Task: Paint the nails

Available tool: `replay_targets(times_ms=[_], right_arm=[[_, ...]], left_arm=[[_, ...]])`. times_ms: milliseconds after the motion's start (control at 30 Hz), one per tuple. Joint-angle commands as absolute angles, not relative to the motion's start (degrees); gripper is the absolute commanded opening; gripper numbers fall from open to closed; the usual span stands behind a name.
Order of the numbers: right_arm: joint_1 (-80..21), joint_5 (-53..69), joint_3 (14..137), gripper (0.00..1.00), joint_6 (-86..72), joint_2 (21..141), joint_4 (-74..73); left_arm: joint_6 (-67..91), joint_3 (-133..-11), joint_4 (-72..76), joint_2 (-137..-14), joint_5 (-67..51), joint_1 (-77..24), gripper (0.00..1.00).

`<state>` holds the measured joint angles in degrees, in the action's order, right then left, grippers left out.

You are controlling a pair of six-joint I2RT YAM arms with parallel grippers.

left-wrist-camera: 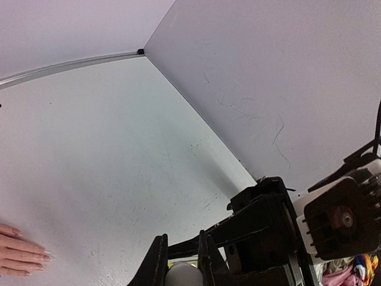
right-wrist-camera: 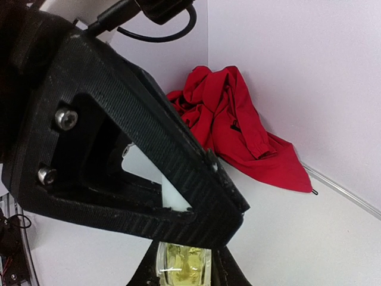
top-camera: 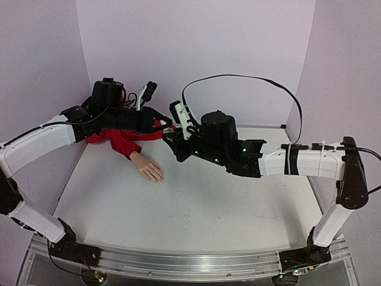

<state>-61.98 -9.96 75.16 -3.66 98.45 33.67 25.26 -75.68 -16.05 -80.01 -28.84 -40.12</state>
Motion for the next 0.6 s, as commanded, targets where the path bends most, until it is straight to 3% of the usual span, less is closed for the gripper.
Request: replay_targets(times_ms=[0, 167, 267, 467, 500, 567], right_arm=[[-60.2, 7.2, 76.8, 0.0, -3.0, 95.0, 39.4], [-52.3, 49.0, 73.2, 0.0, -10.4, 91.3, 50.0], [-51.5, 64.4, 70.4, 0.0, -17.0, 89.7, 61.1], [-51.4, 61.3, 66.1, 0.0, -18.8, 86.8, 64.3], [-51.3, 58.3, 65.4, 0.0, -18.4, 86.3, 64.1], [-50.9, 54.1, 63.9, 0.0, -17.0, 85.3, 63.0]], left_arm=[[19.5, -79.0, -12.5, -81.4, -45.3, -42.4, 0.02], [10.8, -79.0, -11.8, -80.0, -61.1, -45.3, 0.0], [8.4, -79.0, -11.1, -78.5, -66.6, -46.0, 0.0], [8.9, -80.0, -9.8, -78.3, -67.6, -46.6, 0.04], [9.0, -79.8, -9.8, -78.0, -66.1, -46.6, 0.1], [9.3, -79.4, -9.8, -76.9, -62.0, -46.5, 0.32]])
